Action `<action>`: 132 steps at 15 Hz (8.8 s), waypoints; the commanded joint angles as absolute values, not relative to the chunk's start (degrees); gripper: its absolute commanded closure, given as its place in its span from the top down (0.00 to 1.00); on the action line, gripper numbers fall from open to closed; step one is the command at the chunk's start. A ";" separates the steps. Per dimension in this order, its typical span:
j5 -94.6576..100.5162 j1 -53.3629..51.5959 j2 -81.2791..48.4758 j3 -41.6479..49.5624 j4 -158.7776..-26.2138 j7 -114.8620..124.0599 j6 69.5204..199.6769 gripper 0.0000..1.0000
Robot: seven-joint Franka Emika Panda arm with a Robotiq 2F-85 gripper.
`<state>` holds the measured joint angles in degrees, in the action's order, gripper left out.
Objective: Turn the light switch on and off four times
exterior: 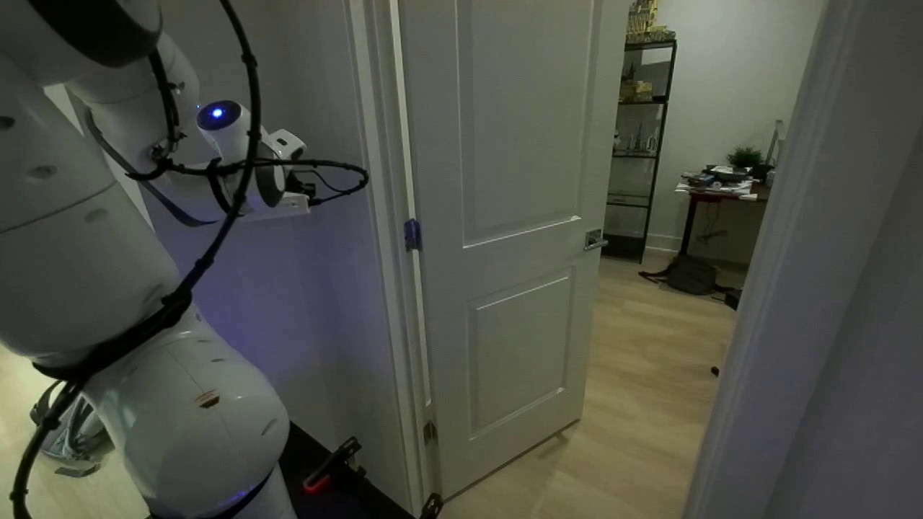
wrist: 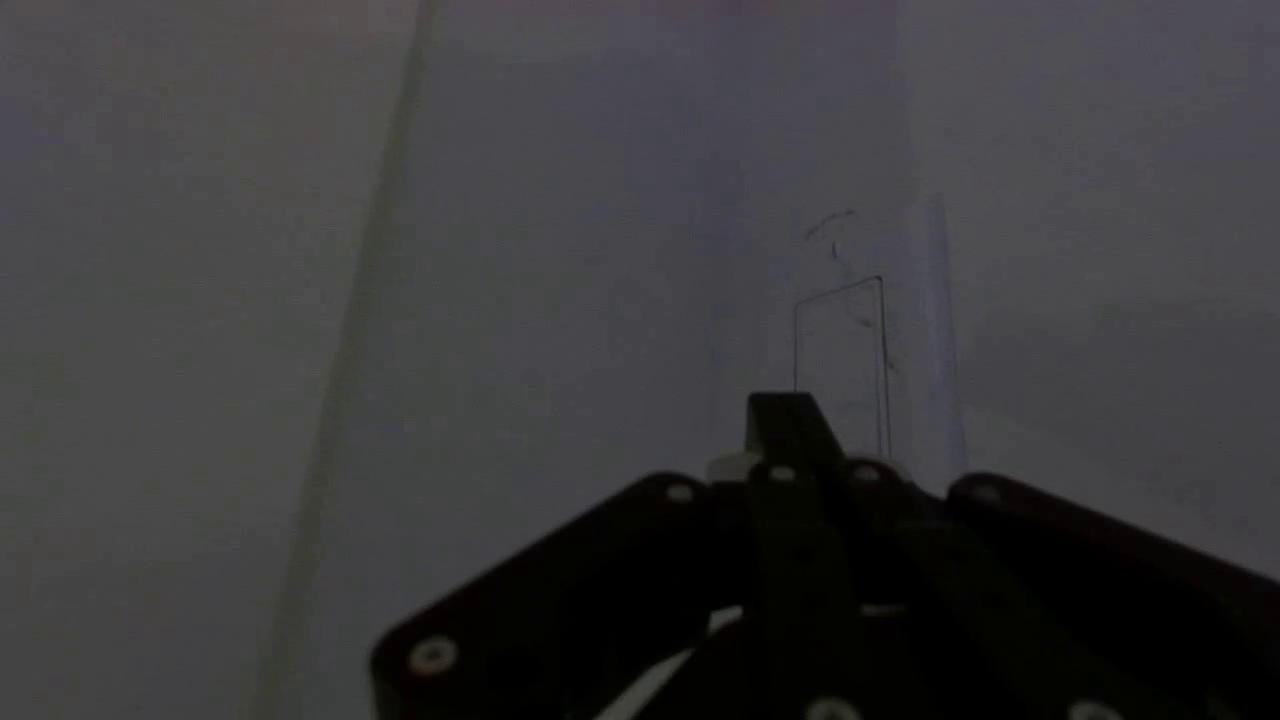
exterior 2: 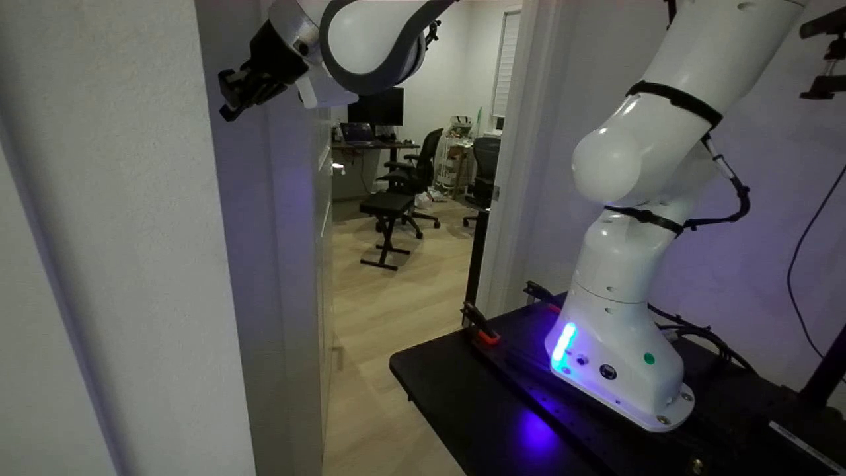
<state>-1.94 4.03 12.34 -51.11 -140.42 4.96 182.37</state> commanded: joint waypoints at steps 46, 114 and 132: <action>-2.09 65.82 14.82 -109.61 -125.82 2.55 163.34 0.00; -24.48 -20.82 59.69 -4.11 -153.99 -30.05 122.31 0.00; -23.86 -34.63 34.65 -5.91 -151.91 -25.96 151.11 0.00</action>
<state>-24.43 -32.07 41.09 -7.14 -154.34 -26.58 147.10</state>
